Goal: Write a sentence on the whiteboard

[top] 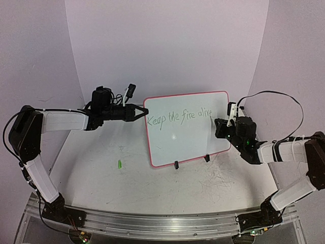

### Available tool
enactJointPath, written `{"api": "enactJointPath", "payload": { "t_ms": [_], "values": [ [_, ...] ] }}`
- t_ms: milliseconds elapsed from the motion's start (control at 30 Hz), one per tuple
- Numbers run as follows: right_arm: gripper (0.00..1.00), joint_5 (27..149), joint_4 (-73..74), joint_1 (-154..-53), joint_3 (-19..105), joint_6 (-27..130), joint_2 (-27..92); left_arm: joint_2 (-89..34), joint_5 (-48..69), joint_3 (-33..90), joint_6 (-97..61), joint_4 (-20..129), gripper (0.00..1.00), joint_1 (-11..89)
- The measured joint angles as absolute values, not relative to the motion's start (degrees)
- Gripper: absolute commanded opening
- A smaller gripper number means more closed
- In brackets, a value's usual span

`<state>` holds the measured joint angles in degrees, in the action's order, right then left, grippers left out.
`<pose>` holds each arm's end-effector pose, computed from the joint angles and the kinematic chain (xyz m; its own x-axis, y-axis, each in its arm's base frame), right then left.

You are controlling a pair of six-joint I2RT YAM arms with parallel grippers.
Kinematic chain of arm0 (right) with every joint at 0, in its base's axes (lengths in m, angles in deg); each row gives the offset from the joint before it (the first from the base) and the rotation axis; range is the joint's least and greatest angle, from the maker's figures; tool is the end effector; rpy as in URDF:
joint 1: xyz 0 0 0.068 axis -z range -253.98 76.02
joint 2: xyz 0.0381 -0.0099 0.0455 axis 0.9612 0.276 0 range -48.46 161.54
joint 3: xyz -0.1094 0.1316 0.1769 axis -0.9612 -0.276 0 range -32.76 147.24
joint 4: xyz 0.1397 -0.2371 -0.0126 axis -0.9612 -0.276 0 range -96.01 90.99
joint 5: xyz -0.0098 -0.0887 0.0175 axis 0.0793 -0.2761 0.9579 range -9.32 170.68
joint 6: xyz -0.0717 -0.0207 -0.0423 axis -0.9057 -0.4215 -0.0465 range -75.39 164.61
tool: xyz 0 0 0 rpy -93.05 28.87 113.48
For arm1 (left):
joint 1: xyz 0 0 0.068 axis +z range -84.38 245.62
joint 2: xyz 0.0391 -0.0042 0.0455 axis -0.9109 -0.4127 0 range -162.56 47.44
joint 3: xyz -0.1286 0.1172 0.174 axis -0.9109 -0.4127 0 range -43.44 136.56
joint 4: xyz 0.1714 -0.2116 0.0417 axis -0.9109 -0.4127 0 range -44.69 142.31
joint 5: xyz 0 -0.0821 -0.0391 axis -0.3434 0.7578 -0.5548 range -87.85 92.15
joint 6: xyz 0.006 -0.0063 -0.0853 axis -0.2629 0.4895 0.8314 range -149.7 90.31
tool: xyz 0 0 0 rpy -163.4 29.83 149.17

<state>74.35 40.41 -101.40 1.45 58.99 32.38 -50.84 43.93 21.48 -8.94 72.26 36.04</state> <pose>0.3168 0.1550 0.1803 -0.1976 0.1755 -0.9644 -0.3217 0.9177 0.2330 0.3499 -0.2565 0.2243 -0.5187 -0.0095 -0.8549 0.7999 0.3476 -0.4892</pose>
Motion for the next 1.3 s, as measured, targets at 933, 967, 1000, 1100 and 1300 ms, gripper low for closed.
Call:
{"api": "enactJointPath", "payload": {
  "t_ms": [933,967,1000,1100,1300],
  "values": [
    [0.0,71.94,39.68,-100.41,1.97,59.23,33.08,-50.82,43.76,21.48,-9.7,71.83,0.0,35.67],
    [0.0,71.82,39.9,-100.4,2.21,59.23,33.37,-50.82,43.75,21.48,-9.67,71.74,0.0,35.67],
    [0.0,71.76,40.01,-100.38,2.35,59.24,33.44,-50.82,43.74,21.48,-9.68,71.69,0.0,35.64],
    [0.0,71.79,38.55,-100.37,2.34,59.3,31.53,-50.82,43.75,21.48,-9.9,71.73,0.03,35.58],
    [0.0,71.25,29.17,-100.37,1.85,60.2,14.54,-50.81,43.26,21.48,-10.95,71.56,0.36,35.56]
  ]
}}
